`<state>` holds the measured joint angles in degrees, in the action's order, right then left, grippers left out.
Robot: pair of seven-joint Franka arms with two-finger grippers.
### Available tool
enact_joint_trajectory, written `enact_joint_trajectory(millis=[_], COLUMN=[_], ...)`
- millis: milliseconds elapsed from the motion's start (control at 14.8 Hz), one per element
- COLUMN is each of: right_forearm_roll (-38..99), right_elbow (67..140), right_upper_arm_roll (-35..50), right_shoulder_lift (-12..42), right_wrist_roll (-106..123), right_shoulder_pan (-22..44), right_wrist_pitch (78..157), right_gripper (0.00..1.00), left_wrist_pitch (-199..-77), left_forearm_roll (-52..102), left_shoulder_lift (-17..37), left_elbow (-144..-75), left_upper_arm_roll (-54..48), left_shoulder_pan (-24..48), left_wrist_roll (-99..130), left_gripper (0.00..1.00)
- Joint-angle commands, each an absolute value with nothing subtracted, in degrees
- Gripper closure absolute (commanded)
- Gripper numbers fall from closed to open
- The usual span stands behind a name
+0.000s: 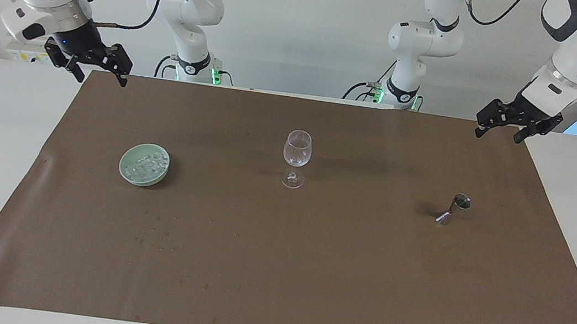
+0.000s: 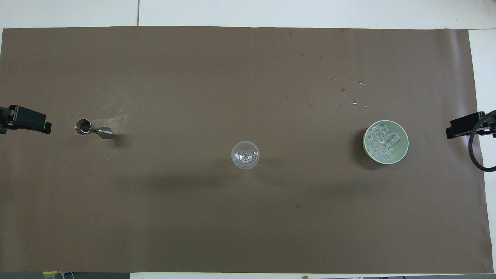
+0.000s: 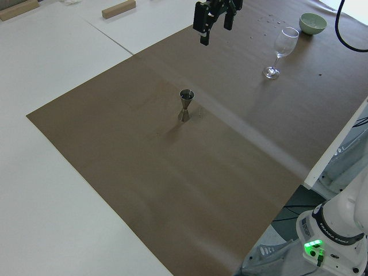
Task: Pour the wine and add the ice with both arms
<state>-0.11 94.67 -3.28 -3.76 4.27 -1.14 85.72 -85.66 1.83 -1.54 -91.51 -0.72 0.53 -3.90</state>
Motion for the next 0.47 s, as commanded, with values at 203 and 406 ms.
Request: enact_joint_trajectory(millis=[203,406], right_forearm_roll=[0.35,0.44], right_elbow=[95.19,95.19], right_upper_arm_roll=[-3.08,-3.08], right_shoulder_lift=[-4.13,-4.13], right_wrist_roll=[3.69,3.60], right_shoulder_pan=[-1.41,-1.41], right_wrist_pitch=[86.57,86.57], right_gripper=[0.00,0.00], left_wrist_pitch=[-85.34,-85.34], left_forearm_roll=[2.11,2.11], left_shoulder_lift=[-2.99,-3.34], left_elbow=[-92.90,-93.51], left_upper_arm_roll=[-0.44,-0.44], left_shoulder_pan=[0.62,0.70], left_wrist_roll=[-4.83,-4.75], left_gripper=[0.00,0.00])
